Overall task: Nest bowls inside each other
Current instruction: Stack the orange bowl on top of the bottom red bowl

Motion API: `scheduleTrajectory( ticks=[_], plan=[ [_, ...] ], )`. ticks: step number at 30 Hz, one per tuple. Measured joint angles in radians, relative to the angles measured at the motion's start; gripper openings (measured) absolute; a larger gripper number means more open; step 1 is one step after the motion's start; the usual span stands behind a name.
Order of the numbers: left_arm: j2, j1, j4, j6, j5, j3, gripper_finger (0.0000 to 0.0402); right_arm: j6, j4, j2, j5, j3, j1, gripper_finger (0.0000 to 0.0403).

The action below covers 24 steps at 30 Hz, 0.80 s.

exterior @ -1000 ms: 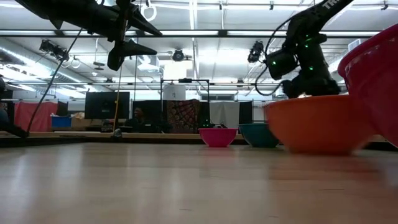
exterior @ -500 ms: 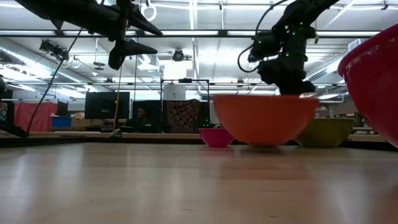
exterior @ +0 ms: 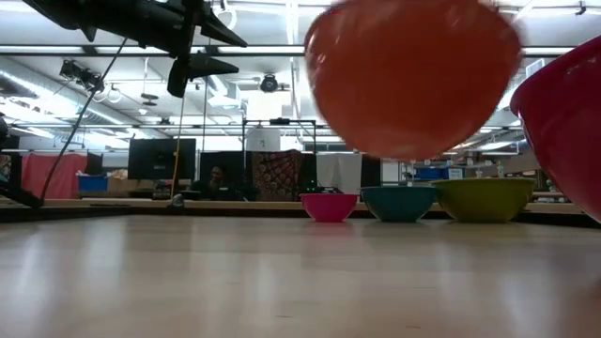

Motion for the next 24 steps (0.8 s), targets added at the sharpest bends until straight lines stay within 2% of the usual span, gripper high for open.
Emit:
scheduleTrajectory(
  ticks=[6,10,13,16,24],
  plan=[
    [0.000,0.000,0.003,0.003,0.001,0.000,0.0220,-0.158,-0.245,-0.002,0.050,0.136,0.172,0.0032],
    [0.001,0.000,0.044,0.061,0.002,0.000,0.0220,-0.268,-0.336,-0.006,0.072,0.155,0.304,0.0033],
    [0.001,0.000,0.076,0.090,0.003,0.000,0.0220,-0.293,-0.363,-0.017,0.145,0.143,0.405,0.0033],
    [0.001,0.000,0.102,0.125,0.003,0.000,0.0220,-0.275,-0.367,-0.024,0.211,0.115,0.482,0.0033],
    [0.001,0.000,0.116,0.135,0.003,0.000,0.0220,-0.101,-0.307,-0.026,0.259,0.012,0.602,0.0034]
  ],
)
